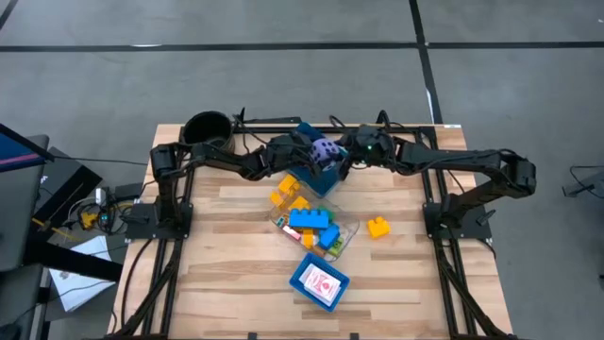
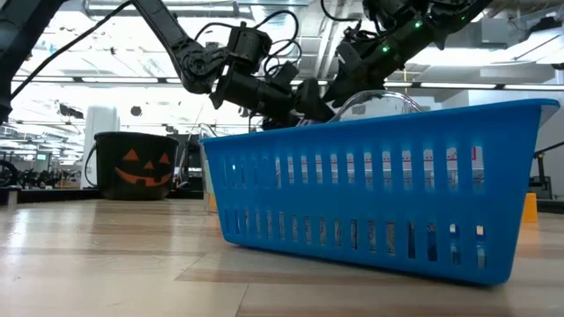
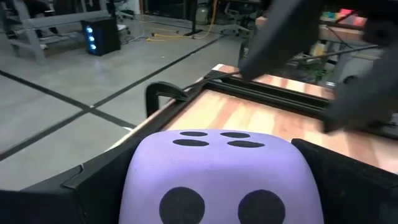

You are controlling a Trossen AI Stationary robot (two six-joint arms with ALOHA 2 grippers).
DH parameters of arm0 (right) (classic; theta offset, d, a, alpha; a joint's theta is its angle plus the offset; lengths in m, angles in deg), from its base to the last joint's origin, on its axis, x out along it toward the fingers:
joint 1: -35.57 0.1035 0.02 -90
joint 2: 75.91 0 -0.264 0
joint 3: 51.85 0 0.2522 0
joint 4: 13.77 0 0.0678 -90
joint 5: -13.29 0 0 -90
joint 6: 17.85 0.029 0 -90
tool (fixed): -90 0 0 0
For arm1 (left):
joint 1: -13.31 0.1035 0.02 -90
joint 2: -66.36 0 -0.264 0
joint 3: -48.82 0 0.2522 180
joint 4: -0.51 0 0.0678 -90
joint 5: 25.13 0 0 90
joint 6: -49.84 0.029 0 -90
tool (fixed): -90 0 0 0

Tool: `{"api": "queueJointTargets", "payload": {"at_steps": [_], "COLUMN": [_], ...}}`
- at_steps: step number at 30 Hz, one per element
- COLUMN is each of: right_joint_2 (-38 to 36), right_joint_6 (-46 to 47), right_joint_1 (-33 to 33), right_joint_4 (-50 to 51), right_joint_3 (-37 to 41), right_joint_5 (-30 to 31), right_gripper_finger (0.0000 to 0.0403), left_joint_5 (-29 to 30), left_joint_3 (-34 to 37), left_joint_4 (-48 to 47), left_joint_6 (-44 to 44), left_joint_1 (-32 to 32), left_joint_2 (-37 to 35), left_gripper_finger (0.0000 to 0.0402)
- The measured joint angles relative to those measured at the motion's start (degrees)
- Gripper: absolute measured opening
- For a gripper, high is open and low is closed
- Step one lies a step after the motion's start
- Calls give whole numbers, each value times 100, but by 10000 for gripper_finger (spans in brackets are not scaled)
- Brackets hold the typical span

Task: Pick & Place Toys
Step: Put the purple dice into the ocean blue bin, then put the yellow game piece block into the transparent bin

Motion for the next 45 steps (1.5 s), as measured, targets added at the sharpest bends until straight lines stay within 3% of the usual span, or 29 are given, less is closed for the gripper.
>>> {"api": "queueJointTargets", "payload": {"at_steps": [6, 10, 21, 31, 45], "right_joint_2": [378, 675, 105, 199, -111], "right_joint_6": [161, 124, 169, 247, 243], "right_joint_1": [-132, -352, -337, -445, -378], "right_joint_4": [-32, -108, -70, 604, 478], "right_joint_3": [-1, -17, 7, 9, 2], "right_joint_5": [-52, -564, -604, -453, -602], "right_gripper_finger": [205, 205, 205, 205, 205], "left_joint_5": [-10, 21, -112, -353, -346], "left_joint_3": [2, 15, -15, -15, -15], "left_joint_4": [-52, -277, -161, 16, 111], "left_joint_6": [23, 97, 36, 41, 43], "left_joint_1": [-11, -1, 13, -81, -79], "left_joint_2": [2, 23, -11, -9, -7], "left_gripper_finger": [400, 400, 400, 400, 400]}}
